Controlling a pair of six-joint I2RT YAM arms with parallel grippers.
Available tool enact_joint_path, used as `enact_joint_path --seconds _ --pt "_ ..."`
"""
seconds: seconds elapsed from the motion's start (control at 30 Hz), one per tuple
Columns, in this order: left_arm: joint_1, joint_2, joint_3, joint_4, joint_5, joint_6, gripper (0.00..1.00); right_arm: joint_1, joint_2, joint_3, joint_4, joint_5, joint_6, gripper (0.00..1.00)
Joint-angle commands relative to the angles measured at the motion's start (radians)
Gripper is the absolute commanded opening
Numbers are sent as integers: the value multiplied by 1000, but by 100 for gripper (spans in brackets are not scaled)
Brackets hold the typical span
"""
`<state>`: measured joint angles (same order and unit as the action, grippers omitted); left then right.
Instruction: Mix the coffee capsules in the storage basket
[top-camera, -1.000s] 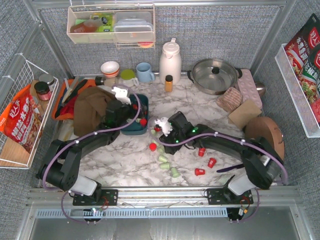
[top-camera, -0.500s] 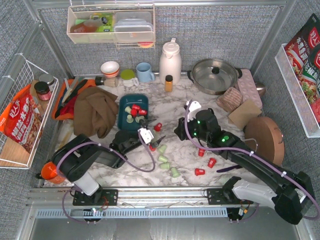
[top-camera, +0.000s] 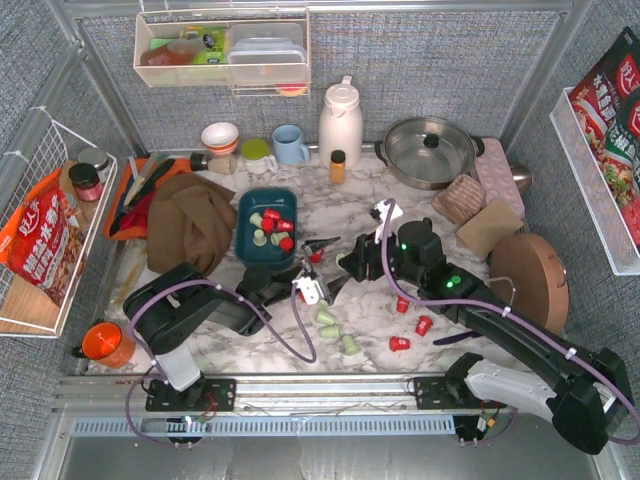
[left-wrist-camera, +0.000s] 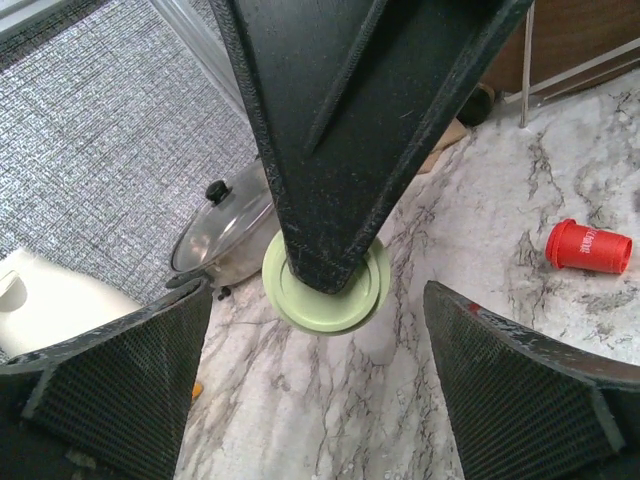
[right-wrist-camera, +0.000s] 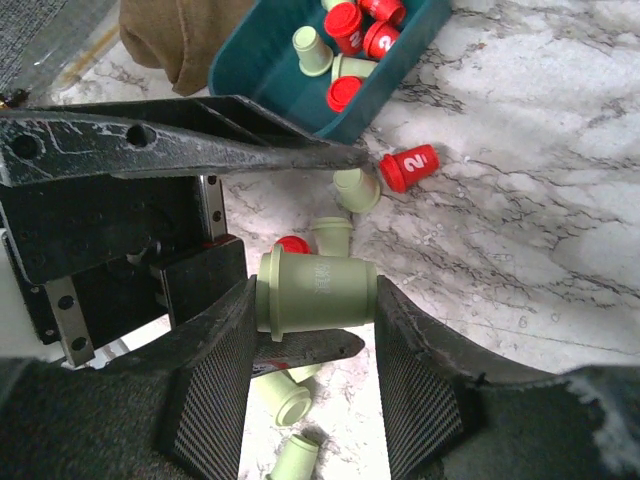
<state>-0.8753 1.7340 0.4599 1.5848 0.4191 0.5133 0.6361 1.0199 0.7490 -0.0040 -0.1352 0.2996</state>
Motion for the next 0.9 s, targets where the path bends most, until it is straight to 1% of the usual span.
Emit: enact_joint_path --seconds 0.0,0.23,0.53,0.6,0.73,0.8,0.87 --pt "-5 -5 3 49 22 0 92 0 8 -4 63 -51 15 36" --pt "-8 -4 3 52 37 -9 71 0 25 -11 79 -78 36 37" --pt "-11 -11 -6 53 51 -12 56 -4 41 -13 78 -82 45 38" --pt "-12 -11 -5 54 54 -14 55 -5 49 -14 80 -80 48 38" --pt "-12 -8 -2 54 63 -19 49 -7 56 -16 85 -82 55 39" --pt "-11 -7 -1 55 63 -19 46 -9 53 -15 83 -81 58 42" --pt "-12 -4 -3 56 56 -18 42 -12 48 -13 76 -79 59 47"
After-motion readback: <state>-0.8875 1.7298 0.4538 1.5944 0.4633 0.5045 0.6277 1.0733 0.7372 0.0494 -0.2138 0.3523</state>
